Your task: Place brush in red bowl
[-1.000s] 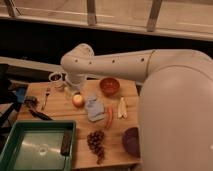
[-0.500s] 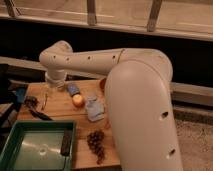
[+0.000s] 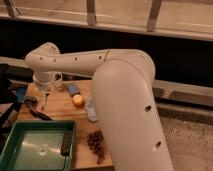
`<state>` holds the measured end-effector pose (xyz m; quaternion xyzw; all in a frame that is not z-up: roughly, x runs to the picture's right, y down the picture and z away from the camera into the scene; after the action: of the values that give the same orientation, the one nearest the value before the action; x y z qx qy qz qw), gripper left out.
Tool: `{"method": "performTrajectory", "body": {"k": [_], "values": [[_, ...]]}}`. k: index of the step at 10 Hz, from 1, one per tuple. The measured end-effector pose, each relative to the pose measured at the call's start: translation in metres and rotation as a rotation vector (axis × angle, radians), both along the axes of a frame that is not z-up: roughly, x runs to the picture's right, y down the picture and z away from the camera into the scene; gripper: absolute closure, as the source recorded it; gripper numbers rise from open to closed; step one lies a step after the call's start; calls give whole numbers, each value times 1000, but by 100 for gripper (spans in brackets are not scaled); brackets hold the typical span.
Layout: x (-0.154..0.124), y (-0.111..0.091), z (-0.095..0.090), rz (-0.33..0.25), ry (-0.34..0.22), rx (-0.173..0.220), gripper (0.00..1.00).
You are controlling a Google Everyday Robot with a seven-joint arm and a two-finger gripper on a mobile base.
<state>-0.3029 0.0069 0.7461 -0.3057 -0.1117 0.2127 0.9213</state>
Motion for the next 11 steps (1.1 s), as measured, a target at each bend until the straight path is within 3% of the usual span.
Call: {"method": "performTrajectory", "body": {"k": [2, 4, 9, 11], "values": [[-1, 0, -1, 9, 0, 1, 38], [-1, 7, 11, 39, 0, -7, 38], [-44, 17, 56, 65, -71, -54, 38], [-63, 22, 67, 73, -124, -61, 38]]}}
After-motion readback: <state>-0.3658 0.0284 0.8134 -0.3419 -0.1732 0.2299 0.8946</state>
